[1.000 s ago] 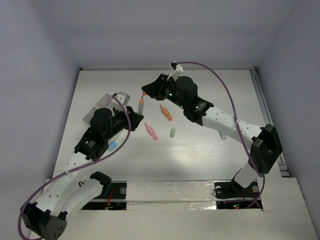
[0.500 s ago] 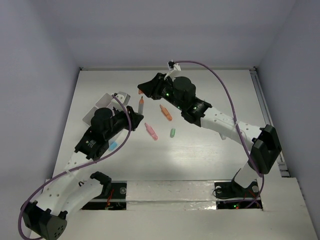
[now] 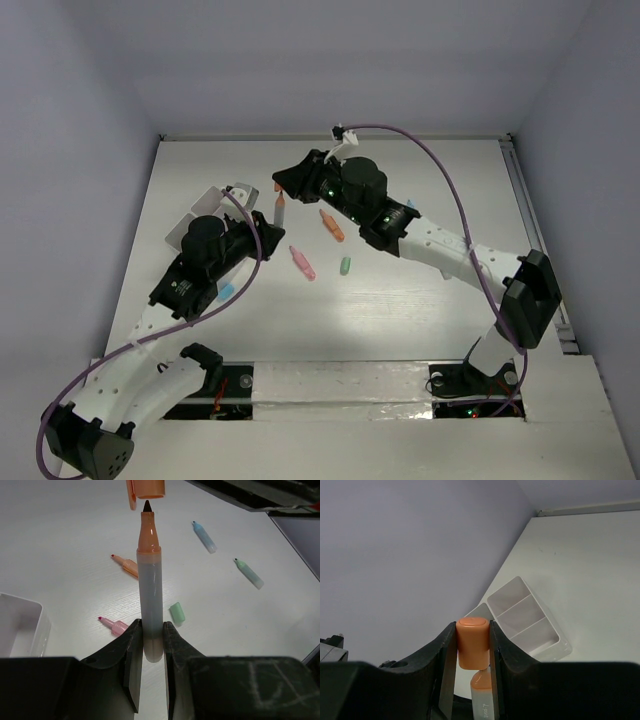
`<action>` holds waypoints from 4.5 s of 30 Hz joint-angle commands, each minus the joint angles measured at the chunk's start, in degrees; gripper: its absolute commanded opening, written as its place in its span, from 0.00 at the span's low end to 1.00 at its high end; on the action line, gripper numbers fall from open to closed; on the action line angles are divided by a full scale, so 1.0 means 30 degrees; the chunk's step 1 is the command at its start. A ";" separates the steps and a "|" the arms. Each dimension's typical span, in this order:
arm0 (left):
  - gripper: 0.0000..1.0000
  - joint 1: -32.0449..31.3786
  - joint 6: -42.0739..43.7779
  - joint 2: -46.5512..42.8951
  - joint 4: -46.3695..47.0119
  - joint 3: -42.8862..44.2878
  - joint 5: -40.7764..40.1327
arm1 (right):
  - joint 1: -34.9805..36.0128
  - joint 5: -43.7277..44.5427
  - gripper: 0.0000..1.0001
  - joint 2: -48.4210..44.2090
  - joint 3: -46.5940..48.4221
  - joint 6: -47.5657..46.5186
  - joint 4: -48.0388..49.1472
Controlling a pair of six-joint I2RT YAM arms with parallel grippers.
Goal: Sort the stationery into containers
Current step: Close the pen cap on the pen, then place the pen in the storage box.
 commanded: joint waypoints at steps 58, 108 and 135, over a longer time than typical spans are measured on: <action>0.00 0.0064 0.0281 -0.2004 0.0590 0.0371 -0.4715 | 0.3666 -0.1598 0.00 0.0418 -0.2232 -0.0294 -0.4038; 0.00 0.3609 -0.0918 -0.3793 0.1848 0.0634 -0.3869 | 0.7299 -0.6551 0.00 0.3817 -0.5955 0.1434 -0.3627; 0.83 0.3199 -0.1007 -0.7571 -0.1052 0.0107 -0.6175 | 0.1381 0.1362 0.00 0.9964 0.8800 -0.4805 0.2261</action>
